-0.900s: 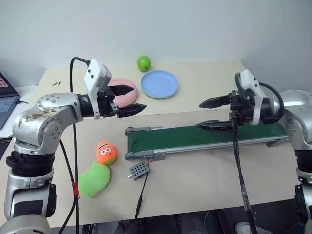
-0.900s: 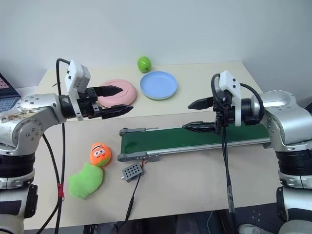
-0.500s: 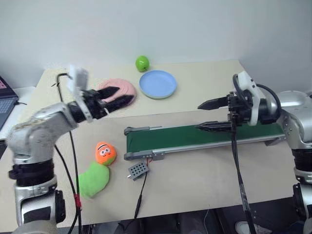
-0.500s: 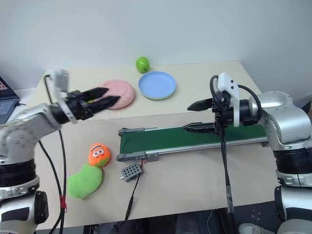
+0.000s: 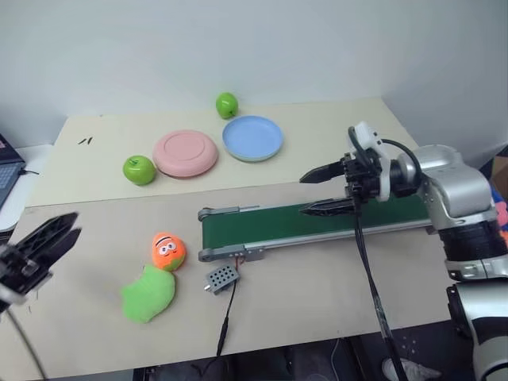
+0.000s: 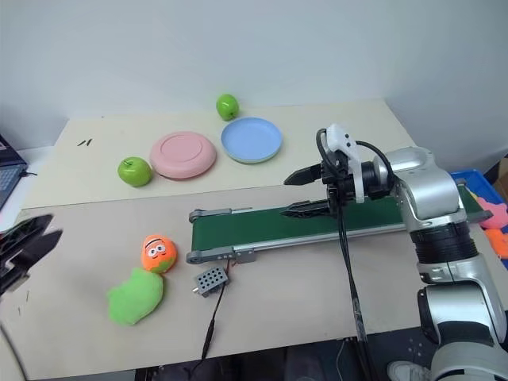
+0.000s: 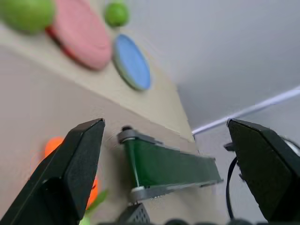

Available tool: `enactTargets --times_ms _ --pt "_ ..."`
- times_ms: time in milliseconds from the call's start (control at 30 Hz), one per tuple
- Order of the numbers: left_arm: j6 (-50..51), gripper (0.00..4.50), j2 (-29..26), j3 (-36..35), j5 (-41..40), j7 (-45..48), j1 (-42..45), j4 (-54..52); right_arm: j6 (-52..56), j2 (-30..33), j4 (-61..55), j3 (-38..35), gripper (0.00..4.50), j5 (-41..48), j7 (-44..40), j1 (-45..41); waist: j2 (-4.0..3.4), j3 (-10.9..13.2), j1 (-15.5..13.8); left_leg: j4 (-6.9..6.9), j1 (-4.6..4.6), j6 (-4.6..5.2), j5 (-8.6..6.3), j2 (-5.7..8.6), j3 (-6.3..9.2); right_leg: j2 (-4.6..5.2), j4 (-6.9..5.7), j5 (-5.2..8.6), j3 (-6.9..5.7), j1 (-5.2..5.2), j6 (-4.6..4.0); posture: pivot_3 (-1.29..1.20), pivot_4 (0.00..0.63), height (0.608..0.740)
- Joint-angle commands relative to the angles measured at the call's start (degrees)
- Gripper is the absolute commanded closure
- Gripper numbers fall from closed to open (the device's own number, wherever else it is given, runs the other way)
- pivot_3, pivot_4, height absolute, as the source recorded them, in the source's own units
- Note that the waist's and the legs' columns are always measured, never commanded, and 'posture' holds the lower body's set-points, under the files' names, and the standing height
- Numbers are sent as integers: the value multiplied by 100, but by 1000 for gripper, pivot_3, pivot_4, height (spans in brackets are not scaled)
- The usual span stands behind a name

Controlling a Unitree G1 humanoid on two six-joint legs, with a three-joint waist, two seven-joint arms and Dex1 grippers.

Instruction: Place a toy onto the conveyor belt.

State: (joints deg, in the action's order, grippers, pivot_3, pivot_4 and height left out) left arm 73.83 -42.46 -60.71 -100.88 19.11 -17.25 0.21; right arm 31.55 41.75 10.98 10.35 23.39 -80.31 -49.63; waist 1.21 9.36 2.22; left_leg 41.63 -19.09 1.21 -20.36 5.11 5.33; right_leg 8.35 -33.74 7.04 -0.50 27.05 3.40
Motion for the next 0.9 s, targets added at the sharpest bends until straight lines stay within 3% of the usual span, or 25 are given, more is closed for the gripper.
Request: enactTargets --times_ms 33,167,300,433,900 --pt "-67 39 109 -222 -617 70 -722 118 -212 -71 91 -27 0 -83 -130 -207 0 1 -29 1 0 0 0 1 0 1 -2 0 0 0 0 0 150 740" --pt "-47 39 557 168 5 548 -1485 389 -225 -125 91 -15 0 -112 -195 -162 -4 2 -50 -1 5 0 0 -1 -9 0 -6 4 4 -1 -5 0 150 740" --pt "-190 39 736 546 409 809 -1525 661 -172 -85 27 -61 0 -140 -199 -123 -1 1 -72 -1 12 1 -1 -1 -25 -1 -8 7 11 -2 -9 0 150 740" --pt "-293 39 822 970 906 933 -1375 881 -114 12 -43 -120 0 -162 -208 -105 0 0 -112 -4 27 3 -3 -4 -36 -1 -1 8 19 -11 -11 0 150 740" --pt "-238 39 1141 2111 1224 452 -216 883 248 476 -533 -340 0 -70 -75 39 2 -2 -131 -4 33 3 -10 -11 -49 -3 0 8 31 -7 -10 0 150 740"
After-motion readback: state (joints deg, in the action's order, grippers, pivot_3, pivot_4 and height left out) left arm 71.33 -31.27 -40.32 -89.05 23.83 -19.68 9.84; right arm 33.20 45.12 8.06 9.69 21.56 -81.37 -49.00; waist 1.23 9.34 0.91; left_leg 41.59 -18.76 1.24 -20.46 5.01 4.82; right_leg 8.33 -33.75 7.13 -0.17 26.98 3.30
